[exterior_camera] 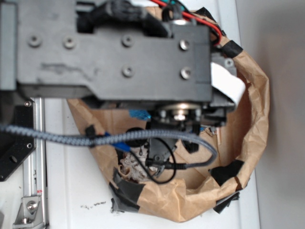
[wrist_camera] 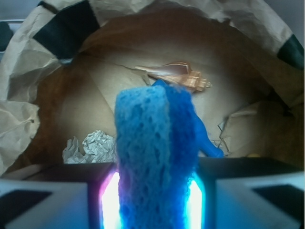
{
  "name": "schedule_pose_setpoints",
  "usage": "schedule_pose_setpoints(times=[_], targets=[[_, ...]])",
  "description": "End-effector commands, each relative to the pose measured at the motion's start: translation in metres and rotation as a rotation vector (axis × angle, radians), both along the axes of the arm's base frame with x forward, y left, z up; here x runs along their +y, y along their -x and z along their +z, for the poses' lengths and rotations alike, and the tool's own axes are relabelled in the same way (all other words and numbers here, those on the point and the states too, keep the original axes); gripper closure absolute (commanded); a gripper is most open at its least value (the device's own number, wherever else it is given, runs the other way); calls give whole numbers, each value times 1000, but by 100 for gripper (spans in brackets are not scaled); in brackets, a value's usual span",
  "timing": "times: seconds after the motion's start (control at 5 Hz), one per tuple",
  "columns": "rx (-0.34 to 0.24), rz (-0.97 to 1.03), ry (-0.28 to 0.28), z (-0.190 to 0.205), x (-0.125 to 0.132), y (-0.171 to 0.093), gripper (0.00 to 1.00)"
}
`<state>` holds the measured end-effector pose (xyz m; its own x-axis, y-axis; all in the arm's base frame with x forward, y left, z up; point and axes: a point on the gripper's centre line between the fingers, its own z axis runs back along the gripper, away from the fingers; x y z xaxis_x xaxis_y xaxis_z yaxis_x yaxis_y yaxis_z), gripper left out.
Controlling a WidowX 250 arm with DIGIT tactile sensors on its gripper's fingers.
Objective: Grab the blue sponge.
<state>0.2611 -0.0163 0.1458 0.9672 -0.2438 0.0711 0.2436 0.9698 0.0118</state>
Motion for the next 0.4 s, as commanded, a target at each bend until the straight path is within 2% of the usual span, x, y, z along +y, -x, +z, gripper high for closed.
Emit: schedule_pose_setpoints(times=[0.0,0.2], targets=[[-8,44,-5,10,18,-13,100],[2,46,-43,10,21,-14,100]])
